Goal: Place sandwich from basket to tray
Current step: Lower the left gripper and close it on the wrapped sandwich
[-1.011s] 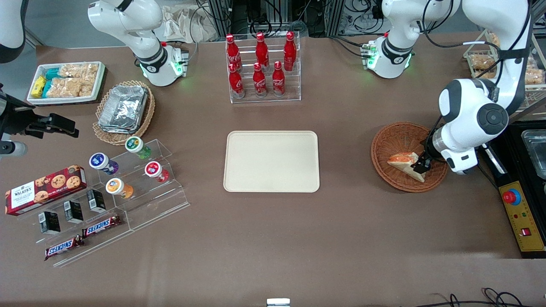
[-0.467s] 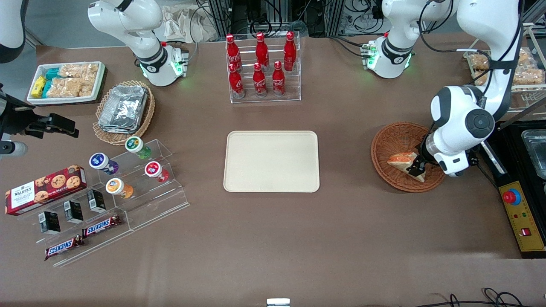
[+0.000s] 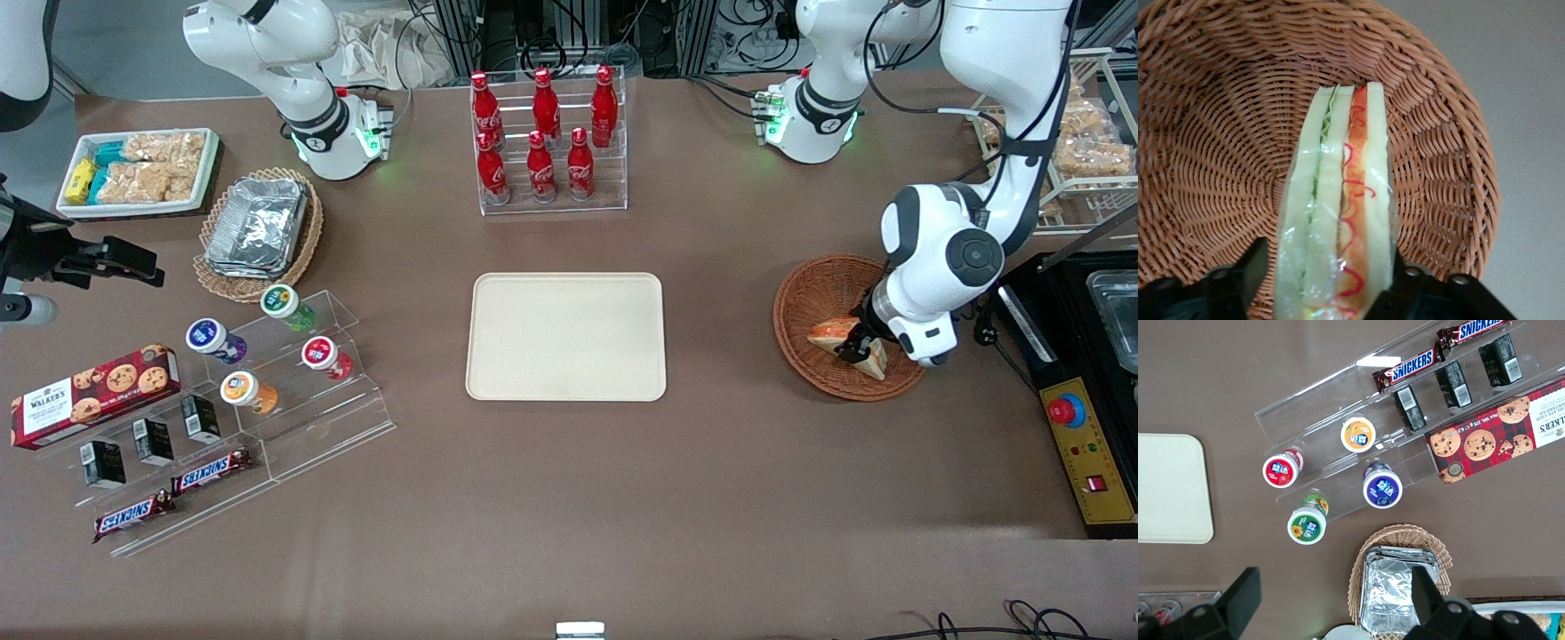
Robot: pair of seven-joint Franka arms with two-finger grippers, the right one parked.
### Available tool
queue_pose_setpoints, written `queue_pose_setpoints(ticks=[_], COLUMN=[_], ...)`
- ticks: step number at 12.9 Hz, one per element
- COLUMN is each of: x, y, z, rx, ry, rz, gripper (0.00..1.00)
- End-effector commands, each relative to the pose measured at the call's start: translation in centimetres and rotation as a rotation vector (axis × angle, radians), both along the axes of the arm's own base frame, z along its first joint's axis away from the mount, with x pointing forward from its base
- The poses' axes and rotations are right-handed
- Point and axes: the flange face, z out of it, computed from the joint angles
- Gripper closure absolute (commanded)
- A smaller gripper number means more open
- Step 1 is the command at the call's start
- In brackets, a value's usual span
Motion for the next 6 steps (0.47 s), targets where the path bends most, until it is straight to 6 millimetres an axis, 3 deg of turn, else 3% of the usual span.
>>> queue_pose_setpoints(ticks=[1,3,6], x=[-0.2,0.1,0.6], y=[-0.2,-0.1,0.0], z=[0.7,1.4,6.2], rx=[0.005,0.003,-0.002], ry=[-0.048,-0.059,-0.054], rz=[0.009,-0.003,-0.124], gripper=[1.0,1.0,1.0])
